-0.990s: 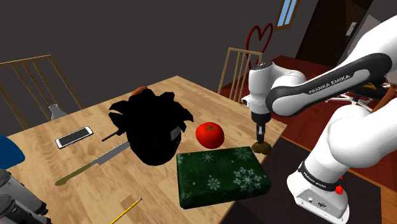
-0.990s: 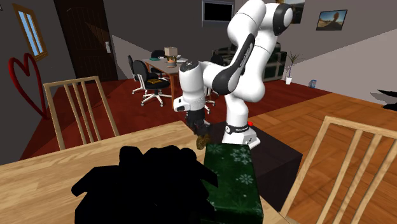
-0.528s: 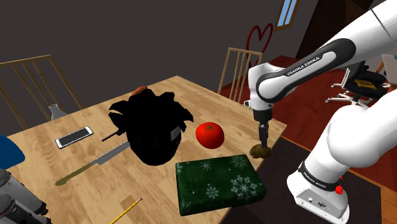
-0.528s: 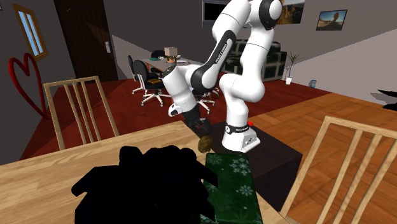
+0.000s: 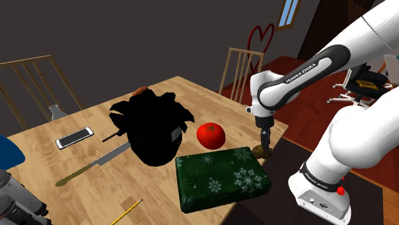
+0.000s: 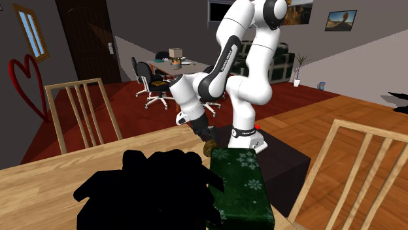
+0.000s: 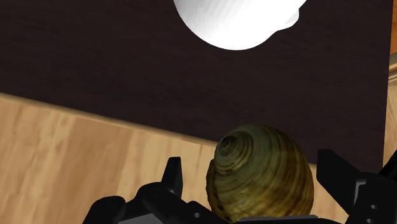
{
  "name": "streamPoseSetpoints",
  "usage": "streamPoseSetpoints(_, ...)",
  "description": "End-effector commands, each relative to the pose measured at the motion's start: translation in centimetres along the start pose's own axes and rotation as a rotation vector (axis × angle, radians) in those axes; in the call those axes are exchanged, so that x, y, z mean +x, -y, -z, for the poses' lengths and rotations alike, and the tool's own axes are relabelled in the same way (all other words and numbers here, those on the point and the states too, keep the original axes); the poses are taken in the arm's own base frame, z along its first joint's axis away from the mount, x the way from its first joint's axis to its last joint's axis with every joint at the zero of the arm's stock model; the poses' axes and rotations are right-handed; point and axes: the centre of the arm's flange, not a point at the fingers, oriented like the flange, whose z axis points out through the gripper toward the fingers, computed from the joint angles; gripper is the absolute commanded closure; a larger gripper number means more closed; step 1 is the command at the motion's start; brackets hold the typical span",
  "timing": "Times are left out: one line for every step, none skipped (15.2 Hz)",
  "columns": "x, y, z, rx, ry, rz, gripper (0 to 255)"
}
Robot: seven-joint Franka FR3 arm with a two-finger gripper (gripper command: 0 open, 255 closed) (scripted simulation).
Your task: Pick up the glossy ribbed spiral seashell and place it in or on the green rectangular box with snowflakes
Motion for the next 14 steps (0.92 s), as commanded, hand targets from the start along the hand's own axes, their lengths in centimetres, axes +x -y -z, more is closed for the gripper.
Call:
streamPoseSetpoints(-0.01,-0.03,-0.09,-0.001,0.001,0.000,0)
streamPoseSetpoints(-0.01,-0.03,-0.09,-0.001,0.001,0.000,0)
streamPoseSetpoints(-0.01,-0.03,-0.09,-0.001,0.001,0.000,0)
streamPoseSetpoints(-0.01,-0.03,-0.09,-0.001,0.001,0.000,0)
streamPoseSetpoints(-0.02,-0.02,-0.09,-0.001,0.001,0.000,255)
streamPoseSetpoints(-0.02,-0.02,-0.08,0.000,0.001,0.000,255)
streamPoseSetpoints(0.00,-0.01,-0.08,0.000,0.001,0.000,255)
streamPoseSetpoints(-0.01,-0.03,-0.07,-0.001,0.001,0.000,255)
streamPoseSetpoints(-0.02,-0.08,-0.05,-0.001,0.001,0.000,255)
streamPoseSetpoints(-0.03,-0.09,-0.05,-0.001,0.001,0.000,255)
streamPoseSetpoints(-0.03,-0.07,-0.06,-0.001,0.001,0.000,255)
streamPoseSetpoints(-0.03,-0.06,-0.02,-0.001,0.001,0.000,255)
streamPoseSetpoints(-0.01,-0.08,-0.04,-0.001,0.001,0.000,255)
streamPoseSetpoints(-0.01,-0.03,-0.09,-0.001,0.001,0.000,255)
